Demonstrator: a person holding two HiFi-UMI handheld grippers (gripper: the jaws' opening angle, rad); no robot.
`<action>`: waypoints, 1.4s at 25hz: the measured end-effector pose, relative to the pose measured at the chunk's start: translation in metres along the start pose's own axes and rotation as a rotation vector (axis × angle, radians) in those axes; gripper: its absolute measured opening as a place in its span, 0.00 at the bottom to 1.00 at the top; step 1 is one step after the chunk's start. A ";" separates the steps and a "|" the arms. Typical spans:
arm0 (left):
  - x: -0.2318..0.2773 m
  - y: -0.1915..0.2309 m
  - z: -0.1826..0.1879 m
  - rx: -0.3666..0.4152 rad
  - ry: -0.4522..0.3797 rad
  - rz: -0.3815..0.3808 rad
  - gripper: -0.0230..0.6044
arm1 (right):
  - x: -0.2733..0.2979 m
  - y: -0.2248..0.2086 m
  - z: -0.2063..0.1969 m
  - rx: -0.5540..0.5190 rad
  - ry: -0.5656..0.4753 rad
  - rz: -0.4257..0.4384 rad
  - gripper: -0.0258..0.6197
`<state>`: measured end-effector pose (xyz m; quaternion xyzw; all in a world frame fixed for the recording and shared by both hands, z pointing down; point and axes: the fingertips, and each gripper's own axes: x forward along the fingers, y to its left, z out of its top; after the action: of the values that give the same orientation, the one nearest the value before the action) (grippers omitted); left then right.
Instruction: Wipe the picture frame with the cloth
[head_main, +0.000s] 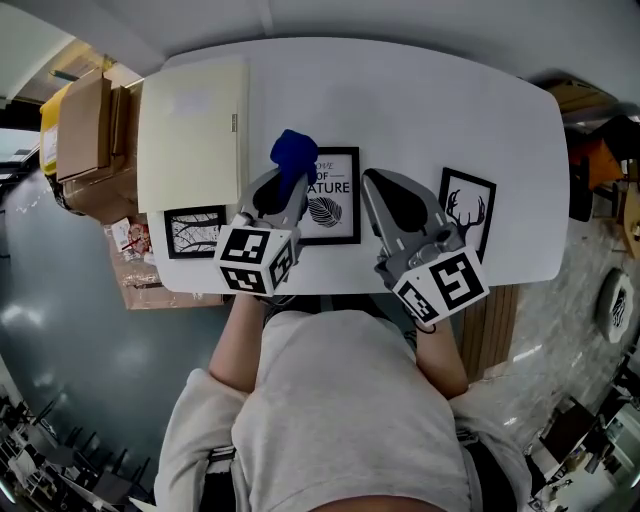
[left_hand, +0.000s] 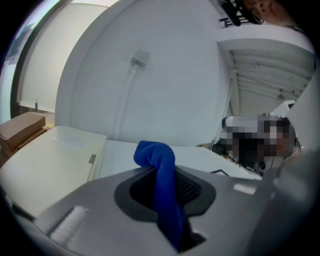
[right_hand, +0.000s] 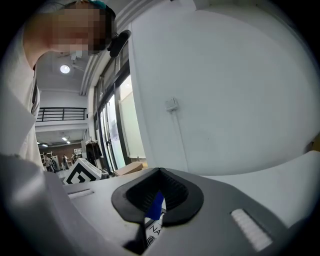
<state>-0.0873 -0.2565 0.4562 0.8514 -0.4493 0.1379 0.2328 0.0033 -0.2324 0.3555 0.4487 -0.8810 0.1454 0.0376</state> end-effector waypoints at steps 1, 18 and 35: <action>0.003 0.003 -0.005 -0.001 0.013 0.003 0.14 | 0.000 -0.001 -0.001 0.000 0.004 -0.005 0.04; 0.044 0.047 -0.085 0.001 0.250 0.097 0.14 | 0.008 -0.007 -0.018 0.007 0.053 -0.039 0.04; 0.073 0.021 -0.092 0.041 0.340 0.085 0.14 | -0.003 -0.036 -0.022 0.032 0.049 -0.081 0.04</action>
<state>-0.0669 -0.2699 0.5730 0.8006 -0.4362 0.2987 0.2820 0.0325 -0.2443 0.3837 0.4809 -0.8584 0.1690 0.0580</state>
